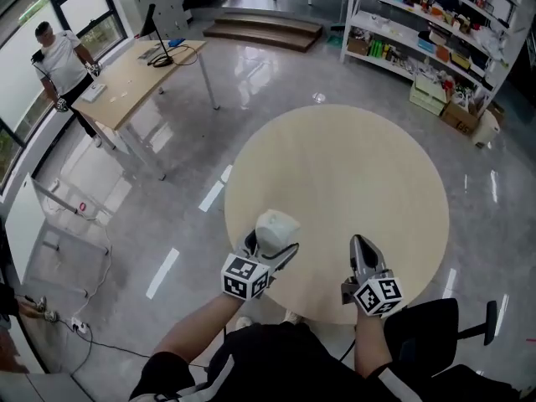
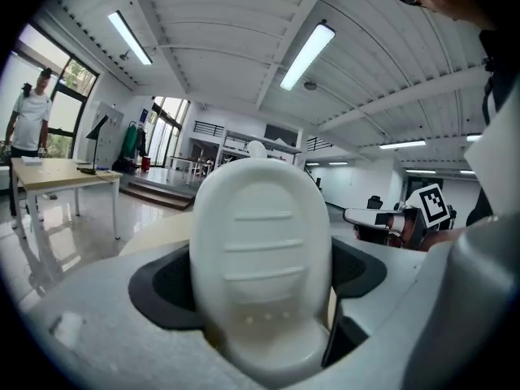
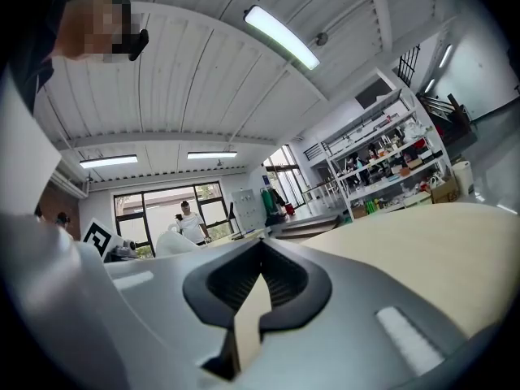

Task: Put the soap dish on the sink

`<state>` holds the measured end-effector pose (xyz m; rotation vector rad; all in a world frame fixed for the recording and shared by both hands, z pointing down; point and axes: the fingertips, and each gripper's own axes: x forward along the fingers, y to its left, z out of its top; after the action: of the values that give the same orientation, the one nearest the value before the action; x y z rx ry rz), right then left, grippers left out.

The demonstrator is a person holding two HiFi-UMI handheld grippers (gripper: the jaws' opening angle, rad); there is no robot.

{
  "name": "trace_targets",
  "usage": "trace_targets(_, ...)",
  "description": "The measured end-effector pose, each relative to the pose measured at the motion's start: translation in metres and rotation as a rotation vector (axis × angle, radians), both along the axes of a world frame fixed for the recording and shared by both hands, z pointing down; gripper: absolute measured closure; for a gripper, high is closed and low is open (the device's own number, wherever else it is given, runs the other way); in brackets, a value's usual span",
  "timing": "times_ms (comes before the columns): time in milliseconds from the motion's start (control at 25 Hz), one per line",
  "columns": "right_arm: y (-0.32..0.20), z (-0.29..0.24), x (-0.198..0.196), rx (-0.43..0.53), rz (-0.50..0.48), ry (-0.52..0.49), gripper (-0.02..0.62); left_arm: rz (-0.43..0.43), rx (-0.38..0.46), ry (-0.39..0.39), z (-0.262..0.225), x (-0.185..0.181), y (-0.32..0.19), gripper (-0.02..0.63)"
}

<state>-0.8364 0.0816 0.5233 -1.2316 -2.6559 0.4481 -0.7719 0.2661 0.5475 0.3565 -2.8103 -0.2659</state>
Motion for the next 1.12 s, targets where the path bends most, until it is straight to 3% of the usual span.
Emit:
trace_targets(240,0.003,-0.017,0.022,0.006,0.074,-0.064,0.589,0.061,-0.003,-0.115,-0.032,0.009,0.012,0.143)
trace_targets(560,-0.03,-0.063,0.092,0.014,0.273,-0.144,0.589,0.224,0.039,-0.174,-0.062,0.038,-0.005,0.143)
trace_targets(1120,-0.144,-0.064,0.224,0.055,0.649,-0.142,0.589,0.595,0.078,-0.198,-0.065,0.085,-0.126,0.143)
